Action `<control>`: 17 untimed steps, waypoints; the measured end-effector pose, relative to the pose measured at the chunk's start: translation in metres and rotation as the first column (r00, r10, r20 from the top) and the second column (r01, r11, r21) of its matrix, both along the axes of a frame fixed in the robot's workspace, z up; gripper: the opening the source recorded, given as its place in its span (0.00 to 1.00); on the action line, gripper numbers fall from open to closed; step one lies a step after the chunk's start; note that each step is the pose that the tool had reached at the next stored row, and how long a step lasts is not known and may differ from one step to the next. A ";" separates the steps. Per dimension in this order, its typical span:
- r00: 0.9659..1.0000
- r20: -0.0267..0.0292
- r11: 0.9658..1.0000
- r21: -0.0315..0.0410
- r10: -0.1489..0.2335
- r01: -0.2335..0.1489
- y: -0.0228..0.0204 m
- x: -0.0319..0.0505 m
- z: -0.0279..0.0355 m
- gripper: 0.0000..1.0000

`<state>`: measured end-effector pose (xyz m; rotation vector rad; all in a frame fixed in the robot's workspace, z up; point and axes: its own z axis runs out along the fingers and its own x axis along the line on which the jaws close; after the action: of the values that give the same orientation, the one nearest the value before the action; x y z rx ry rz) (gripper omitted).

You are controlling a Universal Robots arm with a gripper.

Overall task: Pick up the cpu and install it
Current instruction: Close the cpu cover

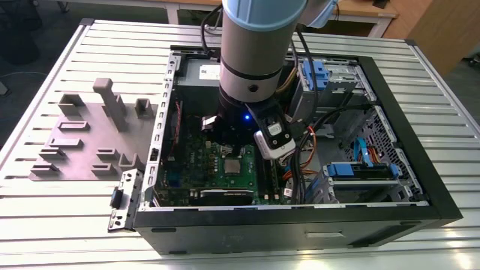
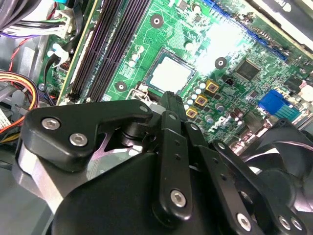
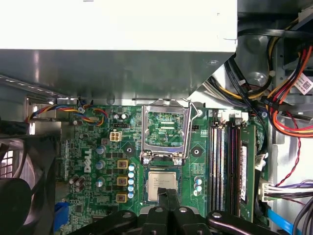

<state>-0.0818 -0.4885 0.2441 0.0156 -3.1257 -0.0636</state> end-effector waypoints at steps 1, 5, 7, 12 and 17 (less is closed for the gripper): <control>1.000 0.000 1.000 0.000 0.005 -0.005 0.0000 0.0000 0.0000 0.11; 1.000 0.000 1.000 0.000 0.014 -0.014 0.0000 0.0000 0.0031 0.11; 1.000 0.000 1.000 0.000 0.017 -0.017 0.0000 0.0000 0.0072 0.11; 0.996 0.000 0.996 0.000 0.092 -0.092 0.0000 0.0000 0.0075 0.11; 0.983 0.000 0.983 0.000 0.182 -0.182 0.0000 0.0000 0.0075 0.11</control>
<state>-0.0818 -0.4885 0.2516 0.3011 -3.1075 -0.0612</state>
